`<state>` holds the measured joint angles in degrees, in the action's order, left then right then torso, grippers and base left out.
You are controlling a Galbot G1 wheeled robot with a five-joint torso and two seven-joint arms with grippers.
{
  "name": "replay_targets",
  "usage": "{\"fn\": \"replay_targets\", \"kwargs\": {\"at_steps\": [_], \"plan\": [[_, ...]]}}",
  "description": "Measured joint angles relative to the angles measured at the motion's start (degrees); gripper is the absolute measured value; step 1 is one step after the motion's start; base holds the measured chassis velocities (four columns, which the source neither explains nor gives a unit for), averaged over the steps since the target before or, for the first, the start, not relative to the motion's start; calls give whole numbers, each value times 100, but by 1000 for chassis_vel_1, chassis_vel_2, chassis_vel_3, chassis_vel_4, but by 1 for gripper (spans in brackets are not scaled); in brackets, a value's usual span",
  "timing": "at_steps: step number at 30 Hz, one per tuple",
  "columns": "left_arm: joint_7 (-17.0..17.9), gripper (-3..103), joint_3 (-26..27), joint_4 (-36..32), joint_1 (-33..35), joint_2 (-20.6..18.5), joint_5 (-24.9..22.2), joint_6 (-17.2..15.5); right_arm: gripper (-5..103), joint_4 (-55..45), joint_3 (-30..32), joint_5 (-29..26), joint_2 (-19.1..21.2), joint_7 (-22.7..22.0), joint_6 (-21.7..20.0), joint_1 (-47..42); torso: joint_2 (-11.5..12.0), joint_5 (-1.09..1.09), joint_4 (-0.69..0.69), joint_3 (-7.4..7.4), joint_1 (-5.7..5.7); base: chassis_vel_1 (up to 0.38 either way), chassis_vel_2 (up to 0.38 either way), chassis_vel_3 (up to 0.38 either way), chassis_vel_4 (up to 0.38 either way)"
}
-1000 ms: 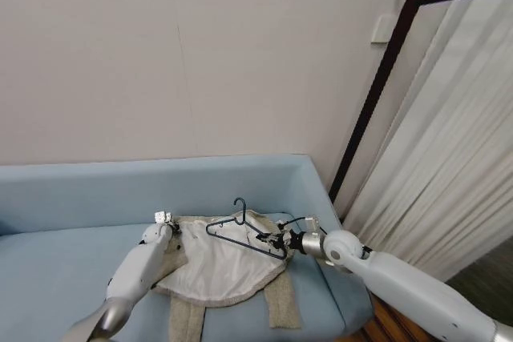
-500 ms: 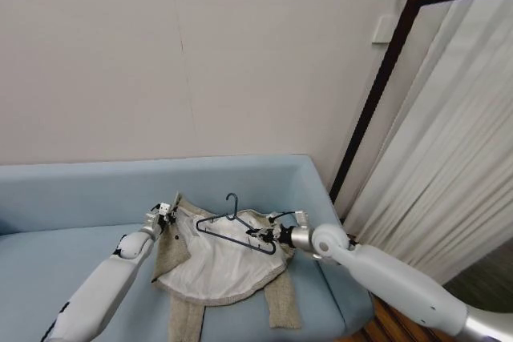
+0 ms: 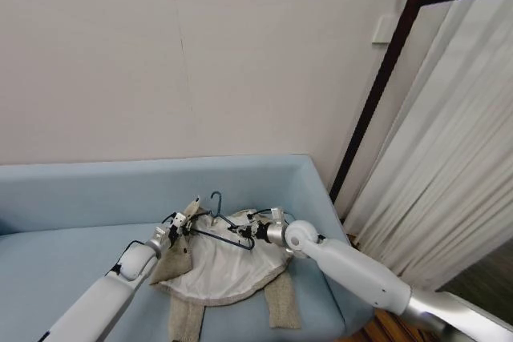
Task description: Pick up the clothes from the sofa and hang them on the clothes hanger.
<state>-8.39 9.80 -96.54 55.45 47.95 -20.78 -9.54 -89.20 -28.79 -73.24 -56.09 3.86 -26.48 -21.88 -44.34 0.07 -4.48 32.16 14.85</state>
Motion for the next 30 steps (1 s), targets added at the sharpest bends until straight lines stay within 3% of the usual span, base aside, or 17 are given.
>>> {"fn": "replay_targets", "kwargs": {"at_steps": [10, 17, 25, 30], "plan": [[21, 1, 192, -629, 572, -272, 20, -14, 9, 1340, -14, 682, -760, 320, 119, 224, 1, 1, 4, 0, 1, 0, 0, 0, 0], [-13, 1, 112, -658, 558, -317, 11, -3, 9, 1868, -239, 1044, -922, 558, 174, 534, 0, 1, 0, 0, 1, 0, 0, 0, 0], [14, 1, -116, -237, 445, -101, -3, -23, 9, 2310, -449, 1791, -1260, 867, 423, 690, 0, 1, 1, 0, 0, 0, 0, 0, 0], [37, 1, -407, 248, 361, 90, -6, -145, 9, 2524, -487, 2286, -1468, 787, 463, 720, 0, 0, 2, 0, 1, 0, 0, 0, 0]]}}
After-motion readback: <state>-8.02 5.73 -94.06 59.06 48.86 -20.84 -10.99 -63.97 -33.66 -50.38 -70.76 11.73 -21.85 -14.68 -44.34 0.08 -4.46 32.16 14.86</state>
